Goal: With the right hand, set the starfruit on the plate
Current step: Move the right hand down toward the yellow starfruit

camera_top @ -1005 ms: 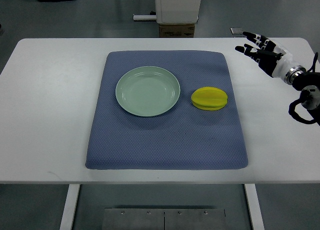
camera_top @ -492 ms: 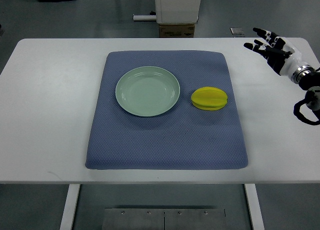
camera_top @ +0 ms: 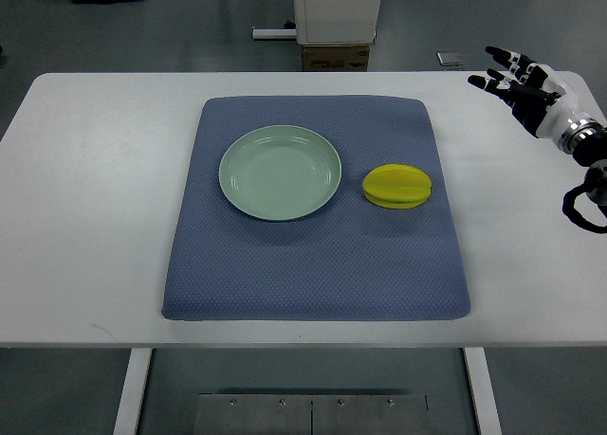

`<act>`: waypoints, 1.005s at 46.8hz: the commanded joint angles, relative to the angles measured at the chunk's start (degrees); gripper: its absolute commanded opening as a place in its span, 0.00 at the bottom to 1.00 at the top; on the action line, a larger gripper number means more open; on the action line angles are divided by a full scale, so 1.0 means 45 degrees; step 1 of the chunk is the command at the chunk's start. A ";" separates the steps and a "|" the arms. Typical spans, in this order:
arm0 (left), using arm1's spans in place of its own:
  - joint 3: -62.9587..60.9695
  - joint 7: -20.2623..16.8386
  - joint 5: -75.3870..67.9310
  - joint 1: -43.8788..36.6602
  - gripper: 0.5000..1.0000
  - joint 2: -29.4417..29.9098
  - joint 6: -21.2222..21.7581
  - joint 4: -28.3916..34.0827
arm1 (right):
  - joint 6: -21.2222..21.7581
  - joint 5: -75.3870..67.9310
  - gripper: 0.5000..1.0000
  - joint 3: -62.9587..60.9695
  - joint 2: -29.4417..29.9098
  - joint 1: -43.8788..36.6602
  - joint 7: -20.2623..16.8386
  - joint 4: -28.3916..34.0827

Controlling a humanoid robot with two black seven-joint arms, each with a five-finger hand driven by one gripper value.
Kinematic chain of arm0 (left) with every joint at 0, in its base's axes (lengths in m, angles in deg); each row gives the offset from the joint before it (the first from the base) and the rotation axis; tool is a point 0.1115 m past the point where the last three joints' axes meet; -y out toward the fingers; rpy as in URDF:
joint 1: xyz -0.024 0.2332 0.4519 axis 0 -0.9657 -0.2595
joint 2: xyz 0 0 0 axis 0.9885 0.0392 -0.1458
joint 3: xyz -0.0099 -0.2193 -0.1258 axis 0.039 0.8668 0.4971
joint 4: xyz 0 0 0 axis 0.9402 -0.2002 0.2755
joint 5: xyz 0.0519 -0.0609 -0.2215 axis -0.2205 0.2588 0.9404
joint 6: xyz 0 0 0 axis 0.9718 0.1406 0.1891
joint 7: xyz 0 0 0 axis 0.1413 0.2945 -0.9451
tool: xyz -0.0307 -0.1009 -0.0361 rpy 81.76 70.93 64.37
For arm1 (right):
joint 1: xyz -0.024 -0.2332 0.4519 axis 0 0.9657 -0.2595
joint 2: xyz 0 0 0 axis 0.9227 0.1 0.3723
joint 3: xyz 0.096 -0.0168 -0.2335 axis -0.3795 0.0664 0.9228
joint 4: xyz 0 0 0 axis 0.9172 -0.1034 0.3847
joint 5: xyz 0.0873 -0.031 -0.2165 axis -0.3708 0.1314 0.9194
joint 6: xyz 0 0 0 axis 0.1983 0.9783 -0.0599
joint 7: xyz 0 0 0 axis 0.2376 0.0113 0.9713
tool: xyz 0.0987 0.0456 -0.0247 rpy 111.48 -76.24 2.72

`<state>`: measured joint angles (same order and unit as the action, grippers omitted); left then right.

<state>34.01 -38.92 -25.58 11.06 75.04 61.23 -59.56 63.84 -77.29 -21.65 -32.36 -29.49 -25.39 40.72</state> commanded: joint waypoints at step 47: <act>-0.0005 0.0002 -0.0006 0.0000 1.00 0.0000 0.0000 0.0000 | 0.0960 0.6893 1.00 0.0847 -0.1146 0.0127 0.2315 0.2901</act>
<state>34.05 -38.91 -25.61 11.06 75.04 61.25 -59.56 68.25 -48.50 -18.94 -37.64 -28.87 -15.29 53.49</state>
